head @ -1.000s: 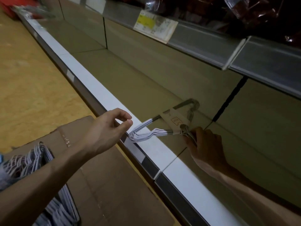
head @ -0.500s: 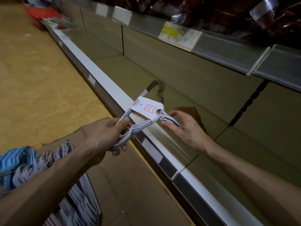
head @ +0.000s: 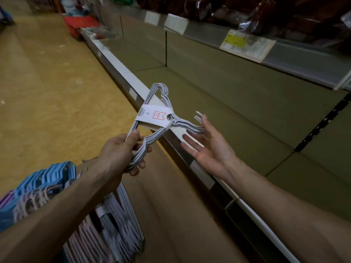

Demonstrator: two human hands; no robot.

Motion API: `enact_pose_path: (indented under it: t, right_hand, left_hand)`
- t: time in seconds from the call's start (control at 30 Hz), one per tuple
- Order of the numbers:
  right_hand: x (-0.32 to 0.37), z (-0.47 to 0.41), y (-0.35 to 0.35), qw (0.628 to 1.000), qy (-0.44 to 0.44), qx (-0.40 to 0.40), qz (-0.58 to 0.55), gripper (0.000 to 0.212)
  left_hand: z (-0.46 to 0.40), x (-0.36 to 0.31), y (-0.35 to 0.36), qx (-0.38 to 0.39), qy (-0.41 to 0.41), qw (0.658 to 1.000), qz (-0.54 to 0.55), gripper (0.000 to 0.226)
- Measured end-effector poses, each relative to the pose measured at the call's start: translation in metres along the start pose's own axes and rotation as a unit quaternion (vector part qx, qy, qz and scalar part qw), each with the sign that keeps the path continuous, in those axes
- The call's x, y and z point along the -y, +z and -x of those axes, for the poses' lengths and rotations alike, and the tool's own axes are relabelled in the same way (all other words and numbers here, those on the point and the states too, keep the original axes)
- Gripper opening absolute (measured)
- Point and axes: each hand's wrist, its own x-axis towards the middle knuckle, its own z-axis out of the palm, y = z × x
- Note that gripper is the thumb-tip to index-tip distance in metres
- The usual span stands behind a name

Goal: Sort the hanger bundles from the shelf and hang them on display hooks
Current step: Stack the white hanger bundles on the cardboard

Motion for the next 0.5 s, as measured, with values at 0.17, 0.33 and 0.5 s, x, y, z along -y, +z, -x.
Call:
enact_pose_path:
  t: [0.17,0.33,0.5]
  right_hand:
    - [-0.027,-0.014,0.035,0.995,0.038,0.074,-0.046,0.022]
    - [-0.039,-0.024,0.053,0.992,0.049,0.084,-0.079,0.010]
    - [-0.052,-0.030,0.059,0.993,0.064,0.090,-0.039,0.021]
  left_hand:
    - [0.014,0.001,0.000,0.030,-0.037,0.998,0.032,0.040]
    - [0.020,0.001,-0.015,0.052,-0.051,0.997,0.006,0.039]
    - [0.022,0.000,-0.048,0.015,0.012,0.985,-0.171,0.036]
